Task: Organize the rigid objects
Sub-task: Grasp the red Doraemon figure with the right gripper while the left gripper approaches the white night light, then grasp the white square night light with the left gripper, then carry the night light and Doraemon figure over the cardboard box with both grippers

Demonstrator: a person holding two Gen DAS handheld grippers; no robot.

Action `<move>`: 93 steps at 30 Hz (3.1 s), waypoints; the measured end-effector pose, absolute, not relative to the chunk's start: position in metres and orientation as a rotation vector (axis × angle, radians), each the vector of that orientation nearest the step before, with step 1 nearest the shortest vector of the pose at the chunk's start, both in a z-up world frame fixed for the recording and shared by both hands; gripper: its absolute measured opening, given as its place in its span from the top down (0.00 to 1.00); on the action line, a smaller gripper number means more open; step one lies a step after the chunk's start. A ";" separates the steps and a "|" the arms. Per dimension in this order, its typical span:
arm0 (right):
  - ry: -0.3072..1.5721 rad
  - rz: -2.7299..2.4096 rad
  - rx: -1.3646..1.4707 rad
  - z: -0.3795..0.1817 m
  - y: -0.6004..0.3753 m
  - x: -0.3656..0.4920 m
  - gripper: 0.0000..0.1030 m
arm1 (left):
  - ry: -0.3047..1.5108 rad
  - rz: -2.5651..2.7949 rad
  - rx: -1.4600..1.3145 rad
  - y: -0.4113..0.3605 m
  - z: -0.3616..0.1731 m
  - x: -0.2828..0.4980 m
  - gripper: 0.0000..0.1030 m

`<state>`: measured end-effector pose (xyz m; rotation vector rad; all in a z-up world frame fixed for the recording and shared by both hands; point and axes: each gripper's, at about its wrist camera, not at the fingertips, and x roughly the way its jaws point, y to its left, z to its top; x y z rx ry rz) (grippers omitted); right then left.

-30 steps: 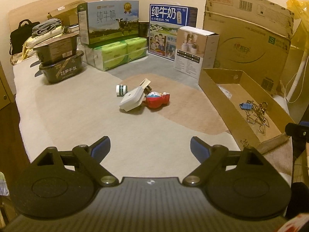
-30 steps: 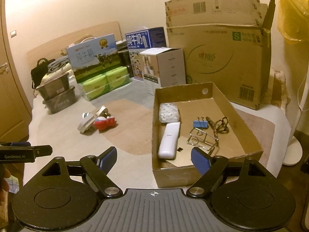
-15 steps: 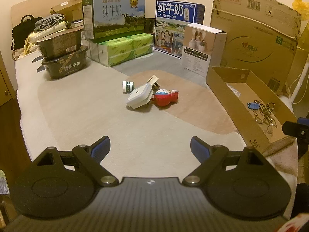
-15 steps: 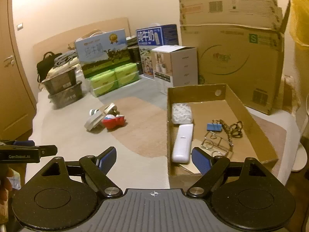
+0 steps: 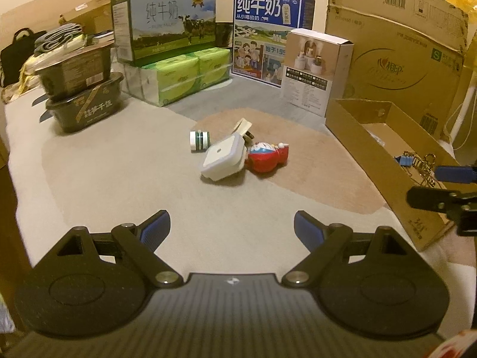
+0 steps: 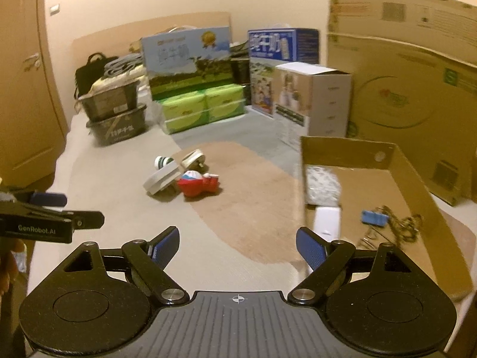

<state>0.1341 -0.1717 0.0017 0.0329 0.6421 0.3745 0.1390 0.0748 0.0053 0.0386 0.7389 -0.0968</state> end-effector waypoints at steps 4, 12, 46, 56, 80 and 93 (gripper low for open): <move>0.653 0.387 0.019 -0.010 -0.155 0.159 0.17 | 0.740 -0.118 0.061 0.088 -0.001 0.157 0.14; 0.666 0.414 -0.013 -0.029 -0.125 0.203 0.17 | 0.736 -0.159 0.079 0.110 -0.012 0.189 0.14; 0.646 0.534 -0.014 -0.100 -0.065 0.306 0.32 | 0.742 -0.265 0.076 0.129 -0.054 0.259 0.14; 0.675 0.425 -0.016 -0.094 -0.088 0.298 0.35 | 0.741 -0.294 0.015 0.118 -0.054 0.273 0.14; 0.664 0.397 0.004 -0.080 -0.111 0.289 0.35 | 0.798 -0.259 -0.102 0.104 -0.075 0.297 0.40; 0.660 0.395 0.026 -0.051 -0.121 0.238 0.35 | 0.782 -0.208 -0.141 0.081 -0.046 0.225 0.40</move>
